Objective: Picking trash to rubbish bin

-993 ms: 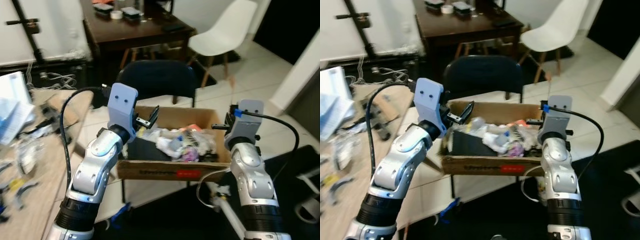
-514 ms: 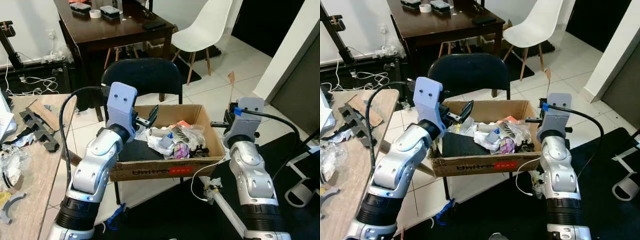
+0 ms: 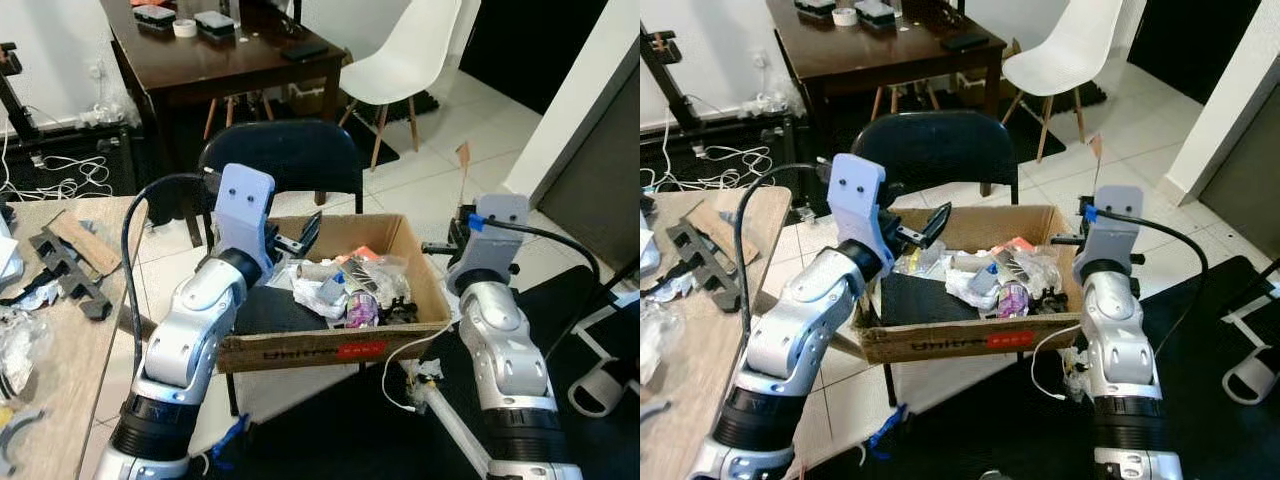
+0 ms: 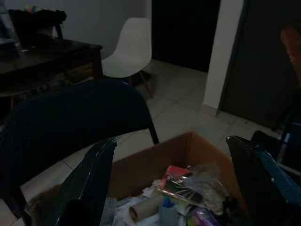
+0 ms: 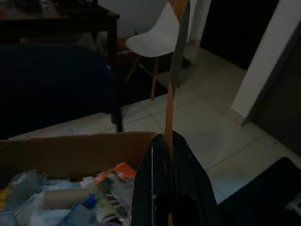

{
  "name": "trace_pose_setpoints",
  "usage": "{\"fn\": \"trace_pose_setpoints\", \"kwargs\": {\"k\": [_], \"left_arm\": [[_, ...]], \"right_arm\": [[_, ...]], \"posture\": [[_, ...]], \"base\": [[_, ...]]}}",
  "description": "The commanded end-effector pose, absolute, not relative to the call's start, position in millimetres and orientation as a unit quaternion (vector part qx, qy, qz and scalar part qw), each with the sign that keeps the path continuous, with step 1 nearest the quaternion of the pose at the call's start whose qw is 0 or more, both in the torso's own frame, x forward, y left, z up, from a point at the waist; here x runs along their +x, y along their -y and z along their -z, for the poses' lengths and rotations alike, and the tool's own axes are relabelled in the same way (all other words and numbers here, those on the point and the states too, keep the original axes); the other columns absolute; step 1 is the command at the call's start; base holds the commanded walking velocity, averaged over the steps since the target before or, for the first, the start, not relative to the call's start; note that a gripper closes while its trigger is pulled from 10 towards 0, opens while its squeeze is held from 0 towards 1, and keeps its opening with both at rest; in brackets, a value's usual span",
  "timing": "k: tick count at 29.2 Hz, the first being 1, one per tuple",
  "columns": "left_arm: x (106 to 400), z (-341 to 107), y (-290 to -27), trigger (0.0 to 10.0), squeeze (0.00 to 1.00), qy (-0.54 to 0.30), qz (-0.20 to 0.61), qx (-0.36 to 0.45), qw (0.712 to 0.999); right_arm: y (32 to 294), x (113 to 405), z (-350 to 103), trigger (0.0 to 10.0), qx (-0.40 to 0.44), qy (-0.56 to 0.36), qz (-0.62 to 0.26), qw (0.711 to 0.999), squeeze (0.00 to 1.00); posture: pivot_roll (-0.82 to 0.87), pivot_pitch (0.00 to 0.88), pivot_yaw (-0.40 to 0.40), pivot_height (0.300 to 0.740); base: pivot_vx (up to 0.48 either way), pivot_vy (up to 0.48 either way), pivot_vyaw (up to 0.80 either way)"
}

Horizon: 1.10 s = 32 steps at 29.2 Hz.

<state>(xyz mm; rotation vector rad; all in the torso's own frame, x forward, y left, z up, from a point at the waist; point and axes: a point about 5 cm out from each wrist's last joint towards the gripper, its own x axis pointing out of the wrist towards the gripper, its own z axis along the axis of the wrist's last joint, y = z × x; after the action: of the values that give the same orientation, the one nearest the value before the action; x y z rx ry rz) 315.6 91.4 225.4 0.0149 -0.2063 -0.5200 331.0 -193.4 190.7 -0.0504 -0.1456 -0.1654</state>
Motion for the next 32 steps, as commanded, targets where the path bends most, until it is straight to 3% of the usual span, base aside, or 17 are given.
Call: {"fn": "trace_pose_setpoints", "kwargs": {"k": [1, 11, 24, 32], "left_arm": [[314.0, -224.1, -90.0, 10.0, 0.00, 0.097, 0.263, 0.003, 0.960], [313.8, -224.9, -91.1, 10.0, 0.00, 0.098, 0.263, 0.003, 0.960], [313.8, -224.4, -89.4, 10.0, 0.00, 0.101, 0.265, 0.015, 0.959], [321.9, -221.1, -92.5, 10.0, 0.00, 0.090, 0.239, 0.037, 0.966]], "right_arm": [[192.1, 330.4, -190.8, 10.0, -0.022, 0.075, 0.080, 0.994, 0.00], [191.4, 331.6, -191.3, 10.0, -0.025, 0.074, 0.077, 0.994, 0.00], [195.3, 335.9, -171.3, 10.0, -0.014, 0.027, 0.064, 0.998, 0.00], [220.6, 348.5, -137.0, 10.0, -0.010, -0.050, 0.061, 0.997, 0.00]], "posture": [[0.00, 0.143, 0.007, 0.740], [0.00, 0.146, 0.003, 0.740], [0.00, 0.147, 0.003, 0.740], [0.01, 0.150, 0.015, 0.740]], "base": [[0.315, 0.000, 0.00], [0.310, 0.000, 0.00], [0.000, 0.000, 0.00], [0.000, 0.000, 0.00]]}}
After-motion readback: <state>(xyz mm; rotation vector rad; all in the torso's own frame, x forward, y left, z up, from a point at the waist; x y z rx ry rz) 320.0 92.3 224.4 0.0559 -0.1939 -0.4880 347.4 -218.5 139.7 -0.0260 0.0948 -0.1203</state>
